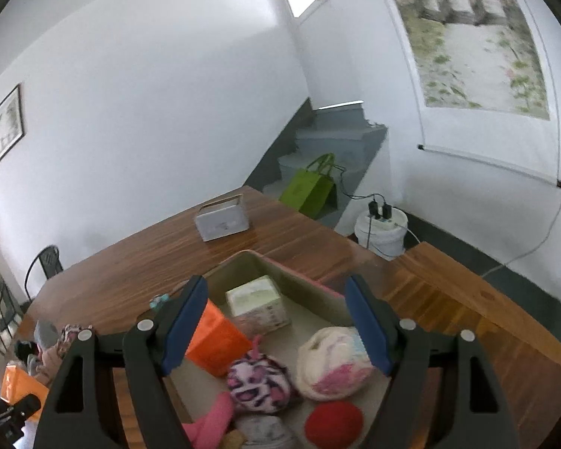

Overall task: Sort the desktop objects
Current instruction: 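Lower the duck-relief block into the pink box and open the left tool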

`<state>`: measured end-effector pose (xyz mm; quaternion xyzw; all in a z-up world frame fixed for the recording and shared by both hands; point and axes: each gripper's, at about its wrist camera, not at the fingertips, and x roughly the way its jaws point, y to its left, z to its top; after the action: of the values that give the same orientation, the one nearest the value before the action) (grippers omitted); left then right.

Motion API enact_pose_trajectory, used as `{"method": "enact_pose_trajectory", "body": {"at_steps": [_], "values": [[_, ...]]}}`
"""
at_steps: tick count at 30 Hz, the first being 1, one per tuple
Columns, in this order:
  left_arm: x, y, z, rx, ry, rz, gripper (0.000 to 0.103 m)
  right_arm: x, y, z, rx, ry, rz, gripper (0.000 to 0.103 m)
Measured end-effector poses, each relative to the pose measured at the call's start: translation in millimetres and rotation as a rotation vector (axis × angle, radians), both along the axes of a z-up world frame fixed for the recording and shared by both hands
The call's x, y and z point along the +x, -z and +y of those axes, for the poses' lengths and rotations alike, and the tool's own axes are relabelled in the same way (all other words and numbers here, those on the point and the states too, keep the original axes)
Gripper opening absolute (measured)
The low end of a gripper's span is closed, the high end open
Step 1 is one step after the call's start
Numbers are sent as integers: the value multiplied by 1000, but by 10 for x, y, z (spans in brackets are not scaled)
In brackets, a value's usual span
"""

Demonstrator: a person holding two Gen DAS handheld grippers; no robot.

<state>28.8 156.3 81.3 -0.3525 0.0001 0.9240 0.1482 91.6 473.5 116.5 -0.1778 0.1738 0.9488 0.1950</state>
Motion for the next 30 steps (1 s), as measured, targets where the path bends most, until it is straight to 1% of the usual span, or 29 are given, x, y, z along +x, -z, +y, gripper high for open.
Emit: {"method": "enact_pose_trajectory", "body": {"at_steps": [4,11,13,15,19,21,22,26,30], "values": [[-33,-130,316,28,87,-6,54,88,12,148,-54,38,24,80],[-46,-301,915,50,236,-13,54,164,-8,216,-80,42,52,80],[-40,-330,1073,60,282,-20,54,216,-10,274,-100,58,64,80],[-71,-327,1204,73,317,-41,54,298,-16,351,-121,94,85,80],[-129,-315,1453,102,384,-89,54,401,-32,415,-116,158,100,81],[-175,-288,1575,126,417,-132,54,385,-30,418,-113,156,96,81],[-178,-281,1624,130,429,-140,54,369,-34,397,-105,149,91,81],[-220,-224,1807,121,460,-163,54,358,-72,306,-60,133,91,81],[-336,-84,1893,167,499,-271,54,377,-93,272,-41,133,102,81]]}}
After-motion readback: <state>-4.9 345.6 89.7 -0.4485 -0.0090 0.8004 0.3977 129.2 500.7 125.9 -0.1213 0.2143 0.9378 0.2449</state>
